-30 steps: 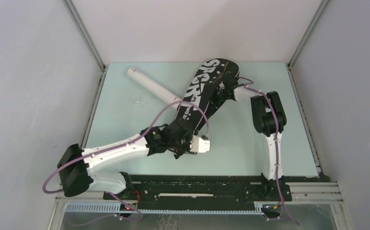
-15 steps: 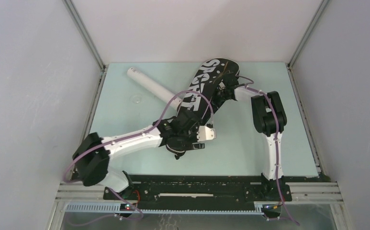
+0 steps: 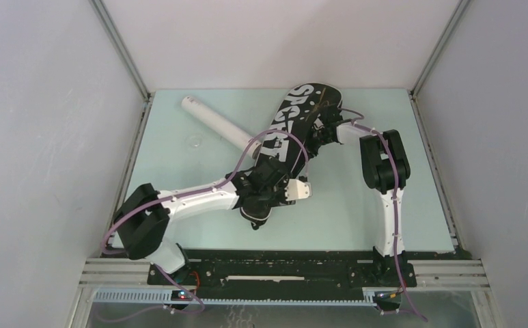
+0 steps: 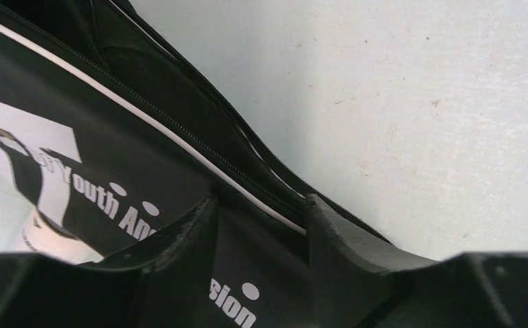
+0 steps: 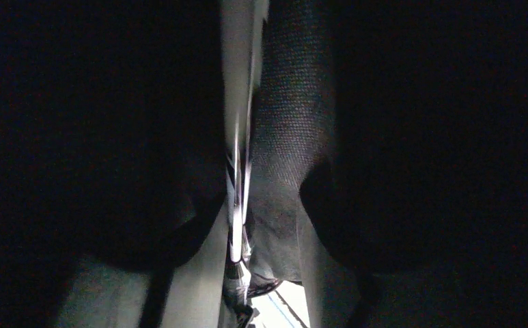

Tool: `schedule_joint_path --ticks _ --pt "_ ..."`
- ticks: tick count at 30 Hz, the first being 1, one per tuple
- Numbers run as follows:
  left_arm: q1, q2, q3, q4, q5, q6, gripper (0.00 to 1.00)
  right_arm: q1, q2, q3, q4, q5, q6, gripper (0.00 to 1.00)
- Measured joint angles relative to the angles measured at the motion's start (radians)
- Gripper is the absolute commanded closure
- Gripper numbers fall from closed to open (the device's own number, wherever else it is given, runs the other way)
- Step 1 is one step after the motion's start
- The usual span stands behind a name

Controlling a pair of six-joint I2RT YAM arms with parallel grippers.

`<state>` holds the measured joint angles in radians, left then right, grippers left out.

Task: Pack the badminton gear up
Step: Place the racket in the racket bag.

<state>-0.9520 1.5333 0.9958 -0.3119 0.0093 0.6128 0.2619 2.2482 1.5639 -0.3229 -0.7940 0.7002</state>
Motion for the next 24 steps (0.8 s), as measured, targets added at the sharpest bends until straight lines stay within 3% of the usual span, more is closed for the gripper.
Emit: schedule_joint_path --ticks 2,9,20,24 --pt "-0.001 0.018 -0.010 0.006 -0.003 0.002 0.56 -0.001 0.000 0.003 -0.032 0.007 -0.027 0.30" --pt "0.000 0.029 -0.040 0.024 -0.018 0.013 0.67 -0.007 -0.002 0.021 -0.092 0.006 -0.101 0.24" --pt "0.000 0.064 -0.040 0.074 -0.005 -0.038 0.78 -0.066 -0.066 -0.036 -0.218 -0.005 -0.262 0.24" --pt "-0.002 0.079 -0.037 0.094 0.013 -0.047 0.81 -0.101 -0.066 -0.050 -0.261 -0.077 -0.340 0.24"
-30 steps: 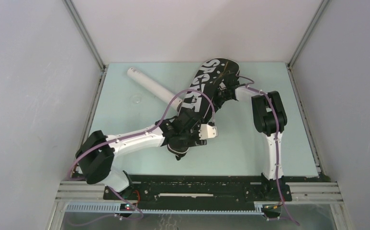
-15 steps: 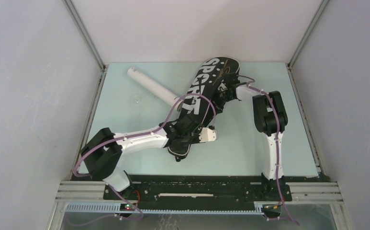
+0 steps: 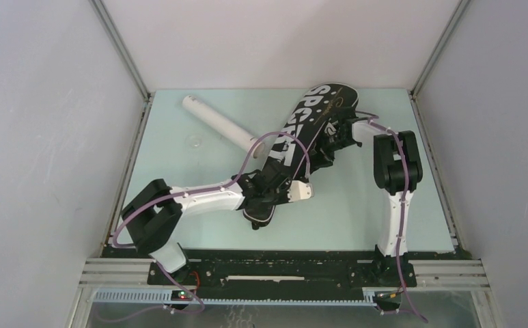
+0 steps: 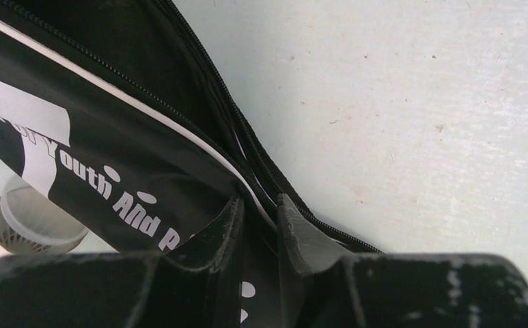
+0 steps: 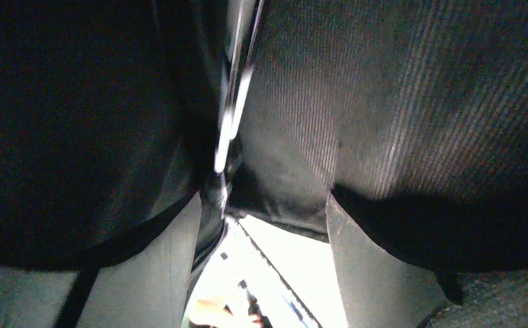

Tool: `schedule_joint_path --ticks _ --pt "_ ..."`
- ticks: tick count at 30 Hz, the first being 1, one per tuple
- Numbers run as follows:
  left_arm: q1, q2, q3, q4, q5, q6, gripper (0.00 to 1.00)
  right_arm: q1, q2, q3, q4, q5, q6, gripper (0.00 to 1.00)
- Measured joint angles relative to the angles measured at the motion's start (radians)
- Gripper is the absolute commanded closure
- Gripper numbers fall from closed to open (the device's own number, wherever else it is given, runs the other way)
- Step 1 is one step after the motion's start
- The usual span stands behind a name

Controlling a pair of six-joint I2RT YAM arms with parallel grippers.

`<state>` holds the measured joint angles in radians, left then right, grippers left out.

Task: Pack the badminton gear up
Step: Place the racket in the racket bag.

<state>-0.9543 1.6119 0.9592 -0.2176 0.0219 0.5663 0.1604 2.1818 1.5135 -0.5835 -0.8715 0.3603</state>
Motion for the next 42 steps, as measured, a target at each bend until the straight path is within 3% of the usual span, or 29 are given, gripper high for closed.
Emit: schedule_joint_path --ticks 12,20,25,31,37,42 --pt "0.000 0.040 0.025 -0.003 -0.002 -0.015 0.82 -0.074 -0.002 -0.014 -0.324 -0.238 -0.286 0.24" --pt "0.000 0.029 0.023 -0.032 0.009 -0.015 0.78 -0.130 -0.201 -0.202 -0.307 -0.147 -0.334 0.25" --pt "0.005 -0.003 0.023 -0.080 0.013 0.003 0.74 -0.201 -0.341 -0.220 -0.295 -0.080 -0.398 0.26" --pt "0.006 -0.026 0.023 -0.119 0.039 0.020 0.70 -0.285 -0.379 -0.232 -0.275 -0.027 -0.417 0.30" --pt "0.006 -0.060 0.025 -0.163 0.067 0.021 0.44 -0.361 -0.381 -0.232 -0.136 0.091 -0.309 0.38" --pt "0.014 -0.098 0.031 -0.180 0.087 0.020 0.21 -0.386 -0.370 -0.220 -0.003 0.160 -0.191 0.37"
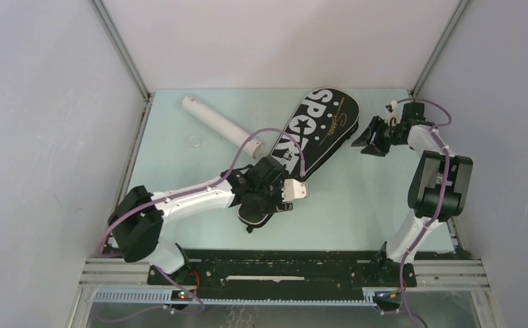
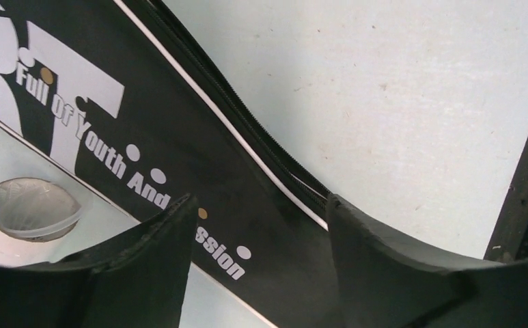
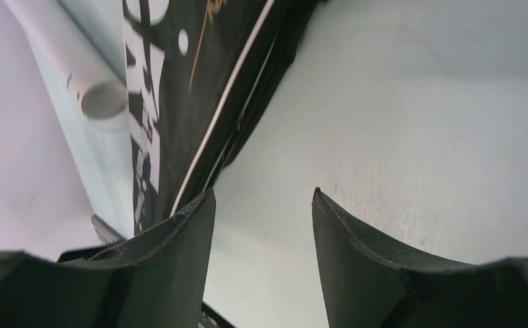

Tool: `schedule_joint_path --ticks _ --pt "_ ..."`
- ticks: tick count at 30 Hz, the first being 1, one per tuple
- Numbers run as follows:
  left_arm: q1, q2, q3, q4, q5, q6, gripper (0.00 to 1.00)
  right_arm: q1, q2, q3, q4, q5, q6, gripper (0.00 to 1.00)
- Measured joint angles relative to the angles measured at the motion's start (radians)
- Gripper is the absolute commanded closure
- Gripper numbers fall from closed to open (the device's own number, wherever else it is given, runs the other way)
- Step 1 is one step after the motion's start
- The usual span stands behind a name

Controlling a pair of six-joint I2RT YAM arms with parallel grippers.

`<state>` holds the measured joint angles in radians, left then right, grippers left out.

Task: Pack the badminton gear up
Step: Place the racket in the racket bag, then adjust the racket bag at the center of the board.

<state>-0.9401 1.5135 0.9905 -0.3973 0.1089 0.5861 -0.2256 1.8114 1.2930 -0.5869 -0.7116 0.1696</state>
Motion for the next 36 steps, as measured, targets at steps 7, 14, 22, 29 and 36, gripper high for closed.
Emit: schedule_joint_path --ticks 7,14,22,29,36 --pt "0.033 0.001 0.080 -0.018 0.055 -0.003 0.17 0.048 0.139 0.141 0.098 0.110 0.095 0.32" --pt "0.033 0.106 0.177 0.055 0.047 -0.008 0.16 0.092 0.262 0.244 0.143 0.246 0.131 0.41" --pt "0.033 0.204 0.207 0.097 0.022 -0.013 0.17 0.104 0.342 0.316 0.146 0.331 0.135 0.51" --pt "0.034 0.222 0.233 0.140 0.014 -0.038 0.16 0.103 0.412 0.398 0.126 0.340 0.157 0.51" --pt "0.034 0.299 0.270 0.143 -0.009 -0.037 0.15 0.105 0.503 0.533 0.059 0.340 0.182 0.74"
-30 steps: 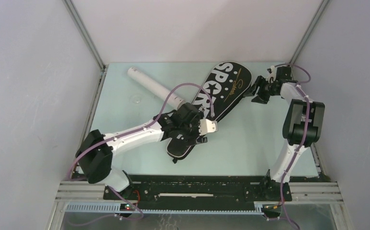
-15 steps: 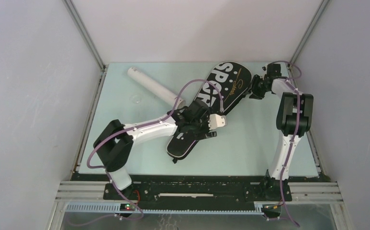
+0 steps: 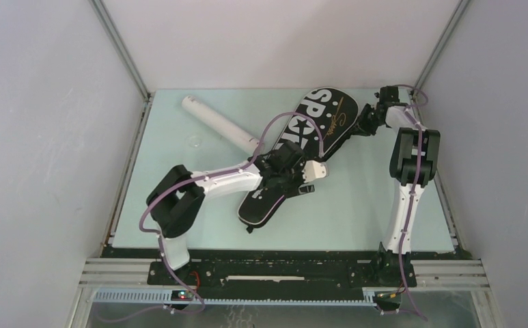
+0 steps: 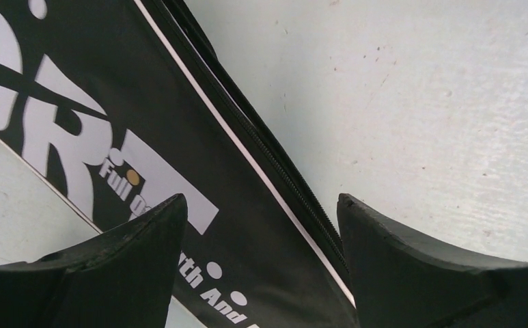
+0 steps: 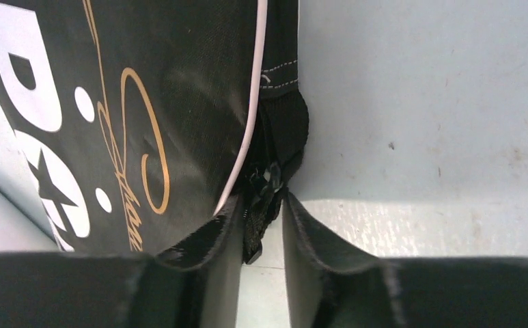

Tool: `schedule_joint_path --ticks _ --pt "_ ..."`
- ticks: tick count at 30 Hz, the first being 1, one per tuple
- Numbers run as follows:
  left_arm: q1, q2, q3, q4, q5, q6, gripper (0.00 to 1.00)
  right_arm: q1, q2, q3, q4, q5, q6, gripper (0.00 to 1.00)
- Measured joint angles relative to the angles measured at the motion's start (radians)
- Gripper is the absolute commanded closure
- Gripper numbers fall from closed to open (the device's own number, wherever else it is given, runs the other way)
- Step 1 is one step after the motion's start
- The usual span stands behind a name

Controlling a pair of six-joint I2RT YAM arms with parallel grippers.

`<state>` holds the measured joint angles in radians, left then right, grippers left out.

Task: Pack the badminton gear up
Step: Adjust the racket bag at the center of the board.

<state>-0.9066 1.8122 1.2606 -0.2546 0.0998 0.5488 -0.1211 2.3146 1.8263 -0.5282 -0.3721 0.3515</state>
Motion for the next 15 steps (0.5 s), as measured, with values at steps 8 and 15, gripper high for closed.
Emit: schedule_joint_path --ticks 8,15 --pt "-0.001 0.066 0.009 -0.061 -0.051 0.012 0.21 -0.001 0.035 0.043 -0.031 -0.016 0.020 1.00" --pt "-0.001 0.084 0.022 -0.112 -0.133 0.035 0.49 -0.011 -0.040 -0.085 0.008 -0.035 -0.019 1.00"
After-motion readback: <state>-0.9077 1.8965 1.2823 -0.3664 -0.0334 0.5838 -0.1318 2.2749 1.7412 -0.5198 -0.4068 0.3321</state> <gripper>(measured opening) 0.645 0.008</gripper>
